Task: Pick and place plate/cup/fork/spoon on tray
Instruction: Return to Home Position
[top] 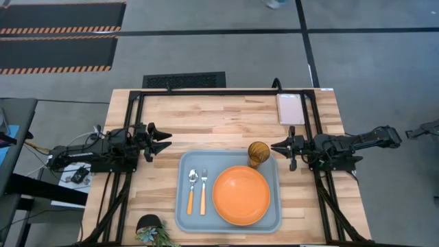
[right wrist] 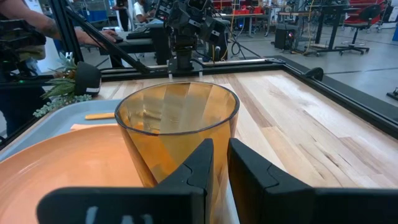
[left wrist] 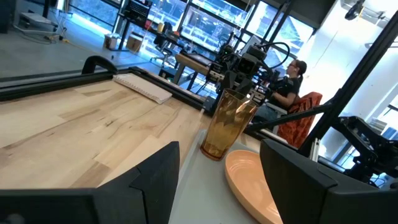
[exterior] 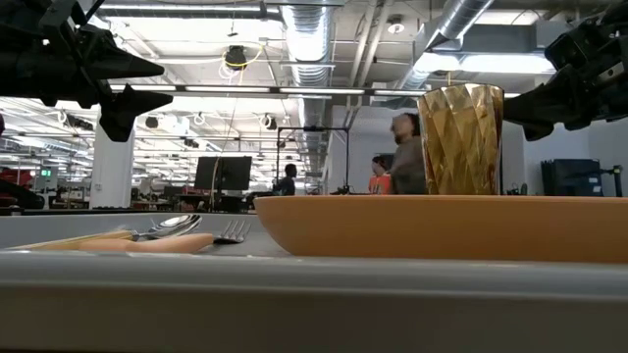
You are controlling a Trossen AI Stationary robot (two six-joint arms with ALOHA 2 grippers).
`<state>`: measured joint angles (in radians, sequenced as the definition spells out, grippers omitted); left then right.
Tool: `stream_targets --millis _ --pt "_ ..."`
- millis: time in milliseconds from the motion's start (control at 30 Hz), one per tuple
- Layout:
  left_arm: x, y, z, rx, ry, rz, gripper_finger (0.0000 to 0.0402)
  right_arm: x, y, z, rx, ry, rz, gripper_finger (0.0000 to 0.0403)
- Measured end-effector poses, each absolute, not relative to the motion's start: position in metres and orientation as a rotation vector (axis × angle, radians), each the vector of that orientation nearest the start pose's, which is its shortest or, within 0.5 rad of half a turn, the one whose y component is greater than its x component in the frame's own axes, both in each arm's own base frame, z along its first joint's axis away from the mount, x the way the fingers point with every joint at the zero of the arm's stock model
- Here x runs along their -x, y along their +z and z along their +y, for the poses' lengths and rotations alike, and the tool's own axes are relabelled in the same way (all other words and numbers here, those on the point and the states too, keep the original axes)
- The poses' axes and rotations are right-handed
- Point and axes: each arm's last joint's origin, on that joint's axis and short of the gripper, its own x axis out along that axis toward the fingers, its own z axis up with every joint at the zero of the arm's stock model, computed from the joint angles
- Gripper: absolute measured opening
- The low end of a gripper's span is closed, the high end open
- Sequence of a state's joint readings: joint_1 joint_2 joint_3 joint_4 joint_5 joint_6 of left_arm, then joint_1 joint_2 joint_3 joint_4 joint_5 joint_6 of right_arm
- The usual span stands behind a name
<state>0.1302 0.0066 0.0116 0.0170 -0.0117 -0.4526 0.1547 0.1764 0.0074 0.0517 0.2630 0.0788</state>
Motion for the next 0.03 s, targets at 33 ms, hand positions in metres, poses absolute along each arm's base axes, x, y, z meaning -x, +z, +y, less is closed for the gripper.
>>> stream_targets --millis 33 --pt "-0.0965 0.1687 0.0130 0.451 0.134 -0.054 0.0213 -0.1066 0.1566 0.0091 -0.054 -0.112 0.110 0.0072"
